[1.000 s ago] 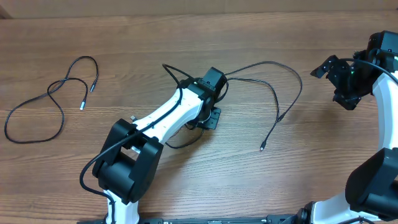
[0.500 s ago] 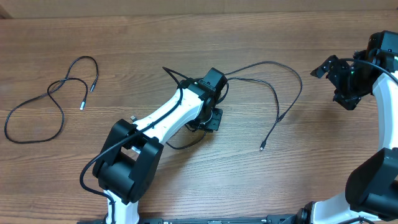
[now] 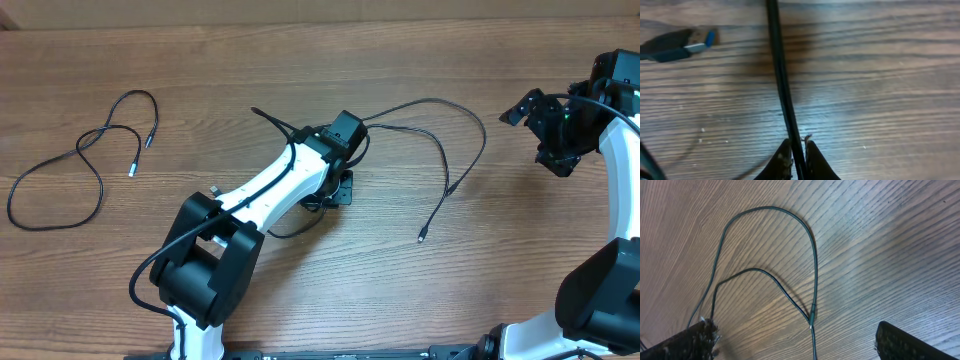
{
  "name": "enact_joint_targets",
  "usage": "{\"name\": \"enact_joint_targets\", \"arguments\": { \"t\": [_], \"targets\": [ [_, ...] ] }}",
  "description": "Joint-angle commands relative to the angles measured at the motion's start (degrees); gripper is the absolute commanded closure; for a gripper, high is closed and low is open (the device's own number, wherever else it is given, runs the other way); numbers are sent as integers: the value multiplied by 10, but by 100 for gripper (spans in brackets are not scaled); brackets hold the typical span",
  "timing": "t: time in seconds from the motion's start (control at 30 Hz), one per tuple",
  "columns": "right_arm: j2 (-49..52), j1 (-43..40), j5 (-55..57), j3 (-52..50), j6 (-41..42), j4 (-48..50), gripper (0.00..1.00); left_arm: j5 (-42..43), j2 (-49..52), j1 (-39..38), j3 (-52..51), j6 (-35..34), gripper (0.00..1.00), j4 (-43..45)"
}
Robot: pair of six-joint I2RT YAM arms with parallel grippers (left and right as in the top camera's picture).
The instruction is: Untangle cables
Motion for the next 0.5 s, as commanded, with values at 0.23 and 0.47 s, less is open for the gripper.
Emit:
{"name": "enact_joint_targets", "arguments": {
  "t": [0.23, 0.47],
  "targets": [
    [-7, -2, 4, -4, -4, 1, 0, -23, 5, -5, -2, -27, 96, 0],
    [-7, -2, 3, -4, -4, 1, 0, -8, 5, -5, -2, -27, 96, 3]
  ]
}}
